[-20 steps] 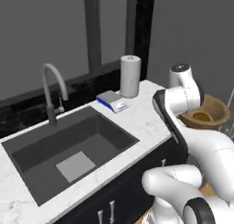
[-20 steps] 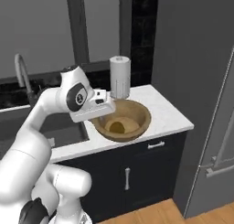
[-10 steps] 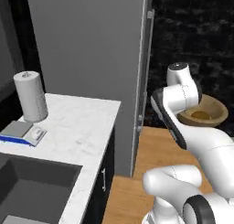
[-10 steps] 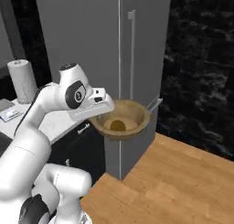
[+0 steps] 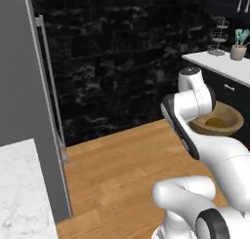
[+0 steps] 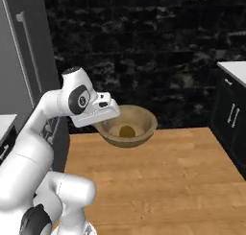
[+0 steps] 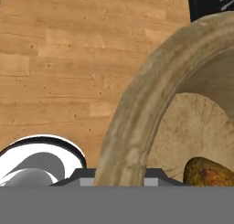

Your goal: Pick the avocado from the sink and place it in the bowl. Then pick the bowl and place it in the microwave. Then close the microwave door and press the start button.

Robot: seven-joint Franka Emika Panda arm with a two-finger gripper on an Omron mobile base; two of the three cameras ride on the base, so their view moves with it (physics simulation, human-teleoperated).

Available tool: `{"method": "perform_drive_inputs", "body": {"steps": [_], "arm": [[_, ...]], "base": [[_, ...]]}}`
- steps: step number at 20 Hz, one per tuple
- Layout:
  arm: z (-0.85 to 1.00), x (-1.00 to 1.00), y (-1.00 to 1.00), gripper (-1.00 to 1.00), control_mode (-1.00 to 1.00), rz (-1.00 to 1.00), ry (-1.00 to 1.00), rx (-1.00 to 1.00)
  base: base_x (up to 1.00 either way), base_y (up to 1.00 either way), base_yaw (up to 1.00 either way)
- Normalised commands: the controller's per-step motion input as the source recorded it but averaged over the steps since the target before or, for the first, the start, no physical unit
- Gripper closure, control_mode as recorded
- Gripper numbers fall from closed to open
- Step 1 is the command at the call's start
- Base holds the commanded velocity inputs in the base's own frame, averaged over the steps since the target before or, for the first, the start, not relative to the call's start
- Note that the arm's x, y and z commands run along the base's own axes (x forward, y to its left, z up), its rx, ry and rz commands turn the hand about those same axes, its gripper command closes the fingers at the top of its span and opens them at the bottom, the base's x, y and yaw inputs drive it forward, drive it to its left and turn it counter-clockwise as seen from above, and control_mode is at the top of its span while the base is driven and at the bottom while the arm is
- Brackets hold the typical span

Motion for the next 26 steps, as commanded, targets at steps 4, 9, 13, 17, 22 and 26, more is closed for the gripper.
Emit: {"method": "perform_drive_inputs", "body": {"steps": [4,9,13,17,22,26], "arm": [[0.0,0.0,0.0,1.0,1.0,0.0,0.0,0.0],[0.0,0.0,0.0,1.0,1.0,0.0,0.0,0.0],[0.0,0.0,0.0,1.0,1.0,0.0,0.0,0.0],[0.0,0.0,0.0,1.0,1.0,0.0,0.0,0.0],[0.0,0.0,0.0,1.0,1.0,0.0,0.0,0.0],[0.0,0.0,0.0,1.0,1.0,0.0,0.0,0.0]], "base": [[0.0,-0.21,-1.0],[0.01,-0.34,-0.97],[0.0,-0.91,-0.79],[0.0,-1.0,-0.65],[0.07,-1.0,-0.46],[0.5,-1.0,-0.23]]}}
